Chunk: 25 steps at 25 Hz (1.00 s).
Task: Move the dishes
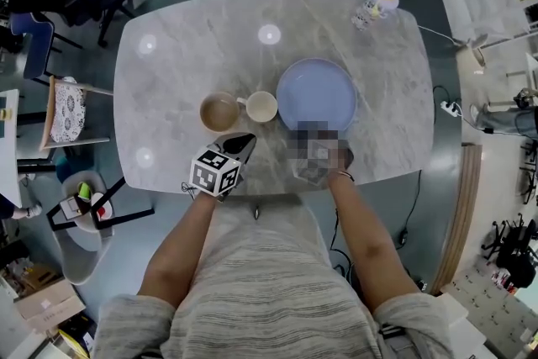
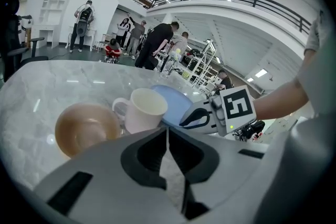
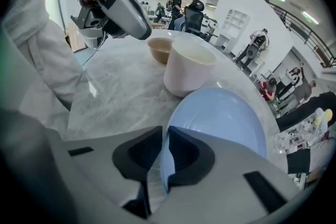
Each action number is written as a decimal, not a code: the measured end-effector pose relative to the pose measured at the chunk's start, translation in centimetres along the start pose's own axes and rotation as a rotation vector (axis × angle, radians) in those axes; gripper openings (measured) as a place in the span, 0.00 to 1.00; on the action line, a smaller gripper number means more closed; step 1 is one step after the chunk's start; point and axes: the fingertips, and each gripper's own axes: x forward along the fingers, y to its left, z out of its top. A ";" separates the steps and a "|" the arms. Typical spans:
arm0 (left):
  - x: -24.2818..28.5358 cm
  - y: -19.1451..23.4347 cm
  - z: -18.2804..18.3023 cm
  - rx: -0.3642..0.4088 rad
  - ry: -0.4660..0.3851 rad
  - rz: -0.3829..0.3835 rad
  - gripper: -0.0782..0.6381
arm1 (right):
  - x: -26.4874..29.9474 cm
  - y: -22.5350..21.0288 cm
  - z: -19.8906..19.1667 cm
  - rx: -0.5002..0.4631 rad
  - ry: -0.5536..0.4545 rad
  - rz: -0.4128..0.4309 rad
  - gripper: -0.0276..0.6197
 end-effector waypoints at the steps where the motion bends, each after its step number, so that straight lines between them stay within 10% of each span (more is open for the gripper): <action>1: 0.1 -0.1 0.0 -0.001 -0.004 0.001 0.15 | -0.1 0.1 -0.1 0.012 0.001 -0.004 0.13; 12: 0.0 -1.2 0.0 -0.046 -0.075 -0.006 0.15 | -1.5 -0.1 0.7 0.126 -0.079 -0.061 0.14; 25: -2.9 -3.9 0.8 -0.020 -0.193 -0.070 0.15 | -9.5 0.8 8.0 0.502 -0.504 -0.113 0.10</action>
